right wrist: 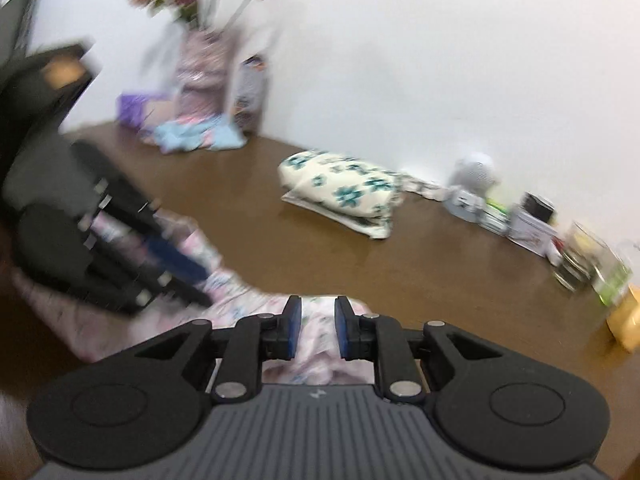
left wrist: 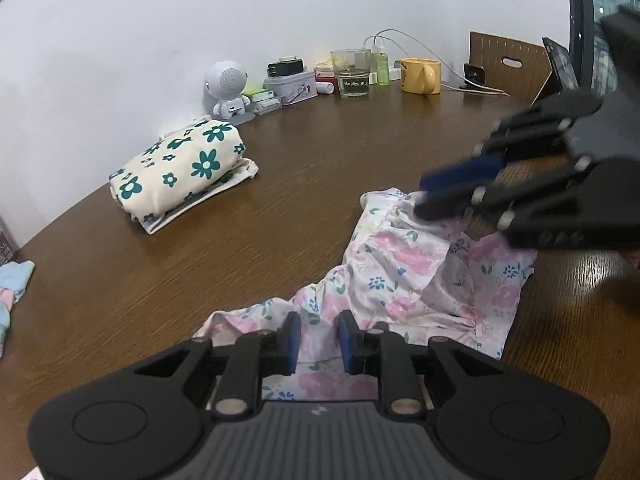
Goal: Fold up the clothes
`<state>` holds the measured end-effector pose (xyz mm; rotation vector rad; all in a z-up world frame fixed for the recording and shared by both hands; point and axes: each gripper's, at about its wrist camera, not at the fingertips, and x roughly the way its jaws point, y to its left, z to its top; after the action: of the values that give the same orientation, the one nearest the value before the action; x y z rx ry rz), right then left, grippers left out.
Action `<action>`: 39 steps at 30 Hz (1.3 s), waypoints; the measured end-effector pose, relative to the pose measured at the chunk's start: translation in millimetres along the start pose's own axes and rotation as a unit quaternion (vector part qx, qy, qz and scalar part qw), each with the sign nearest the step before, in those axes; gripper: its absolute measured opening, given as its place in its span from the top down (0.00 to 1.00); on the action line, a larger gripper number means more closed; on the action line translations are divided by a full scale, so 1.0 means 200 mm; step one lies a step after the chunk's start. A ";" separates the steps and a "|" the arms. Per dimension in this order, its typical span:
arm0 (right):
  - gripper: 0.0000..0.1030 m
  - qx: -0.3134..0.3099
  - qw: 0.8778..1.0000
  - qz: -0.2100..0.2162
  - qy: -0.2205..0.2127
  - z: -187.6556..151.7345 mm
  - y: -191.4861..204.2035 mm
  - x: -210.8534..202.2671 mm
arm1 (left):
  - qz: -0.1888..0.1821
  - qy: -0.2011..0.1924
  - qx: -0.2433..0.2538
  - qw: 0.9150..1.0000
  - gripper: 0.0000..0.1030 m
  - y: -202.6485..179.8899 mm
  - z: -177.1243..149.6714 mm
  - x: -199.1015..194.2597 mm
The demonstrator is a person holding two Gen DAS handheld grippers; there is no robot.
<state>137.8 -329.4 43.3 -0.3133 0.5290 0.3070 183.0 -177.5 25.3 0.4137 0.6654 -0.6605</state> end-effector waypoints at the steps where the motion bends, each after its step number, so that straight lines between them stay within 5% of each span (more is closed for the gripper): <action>1: 0.84 0.011 1.000 -0.004 0.004 0.00 -0.02 0.01 | 0.005 -0.004 -0.001 1.000 0.81 0.00 0.00 -0.02; 6: 0.82 0.023 0.998 0.009 0.051 -0.07 -0.03 0.11 | -0.007 -0.048 0.004 0.999 0.80 -0.05 0.09 -0.09; 11: 0.81 0.034 0.998 0.008 0.056 -0.08 -0.02 0.09 | -0.028 -0.034 0.028 0.999 0.80 -0.16 0.15 0.01; 13: 0.77 0.067 0.997 0.002 0.037 -0.09 -0.04 0.02 | -0.033 -0.007 0.025 0.999 0.80 -0.17 0.12 0.08; 15: 0.61 0.119 0.993 -0.005 0.017 -0.11 -0.08 -0.08 | -0.039 -0.011 0.011 0.999 0.82 -0.16 0.09 0.10; 22: 0.53 0.315 0.947 0.045 0.040 -0.28 -0.29 -0.16 | -0.036 -0.017 0.007 0.999 0.81 -0.16 0.08 0.08; 28: 0.50 0.403 0.911 0.081 0.022 -0.30 -0.31 -0.02 | -0.031 -0.024 -0.014 0.999 0.80 -0.14 0.05 0.05; 31: 0.50 0.438 0.896 0.074 0.010 -0.28 -0.30 0.03 | -0.015 -0.061 -0.058 0.996 0.80 -0.07 0.03 -0.07; 35: 0.56 0.428 0.902 0.054 0.005 -0.24 -0.23 0.06 | 0.007 -0.109 -0.108 0.988 0.72 0.05 -0.04 -0.30; 39: 0.71 0.416 0.909 0.036 0.005 -0.23 -0.21 0.06 | 0.049 -0.099 -0.124 0.986 0.72 0.16 -0.14 -0.42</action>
<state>142.8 -381.3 7.0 0.5363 0.6362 0.1275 142.5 -103.1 66.5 0.1461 0.5271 -0.5099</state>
